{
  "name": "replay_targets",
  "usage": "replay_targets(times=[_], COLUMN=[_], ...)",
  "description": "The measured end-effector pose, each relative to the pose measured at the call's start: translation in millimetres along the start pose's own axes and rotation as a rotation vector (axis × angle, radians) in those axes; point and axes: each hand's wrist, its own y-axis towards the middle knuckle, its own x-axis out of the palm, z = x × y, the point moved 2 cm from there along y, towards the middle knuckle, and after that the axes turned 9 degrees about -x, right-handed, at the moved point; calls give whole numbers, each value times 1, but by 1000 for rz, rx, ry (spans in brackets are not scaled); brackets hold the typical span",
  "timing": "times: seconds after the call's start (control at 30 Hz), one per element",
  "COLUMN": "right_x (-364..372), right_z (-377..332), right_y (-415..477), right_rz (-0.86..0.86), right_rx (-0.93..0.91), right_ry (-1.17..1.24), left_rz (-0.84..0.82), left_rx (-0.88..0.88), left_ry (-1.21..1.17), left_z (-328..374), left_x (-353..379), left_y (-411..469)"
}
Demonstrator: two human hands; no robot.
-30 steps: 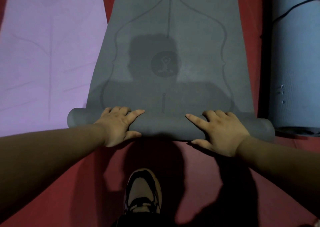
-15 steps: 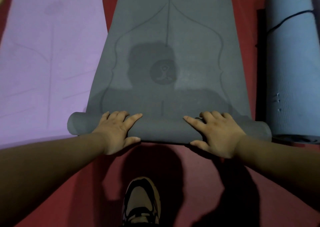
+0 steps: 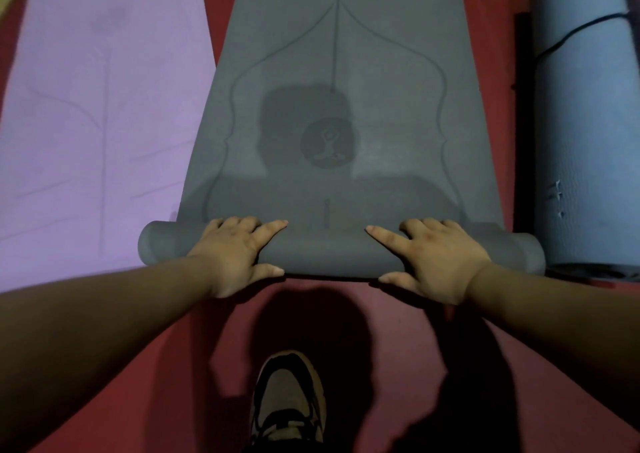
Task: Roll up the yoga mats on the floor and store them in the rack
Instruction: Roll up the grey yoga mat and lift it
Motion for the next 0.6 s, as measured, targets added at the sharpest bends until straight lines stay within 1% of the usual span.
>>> replay_targets(times=[0.13,0.23,0.33,0.43,0.5,0.6], right_x=[-4,5,24,29,22,19], right_z=[-5,-21,-46,-53,-53,-68], right_y=[-14,-42,-67,-68,-66,-73], right_rz=[-86,-185,-270,-285,-278,-163], right_rx=[-34,-72,-100,-73,-59,-36], right_ry=[140,295,399,426,419,261], left_rz=[-37,-131,-226,-233,-285,-372], left_rx=[69,157,185,174,161,139], left_ry=[-11,-101,-165,-187,-245,-282], left_z=[1,8,14,15,15,13], left_x=[-2,9,26,30,28,25], left_y=[-19,-51,-82,-85,-78,-68])
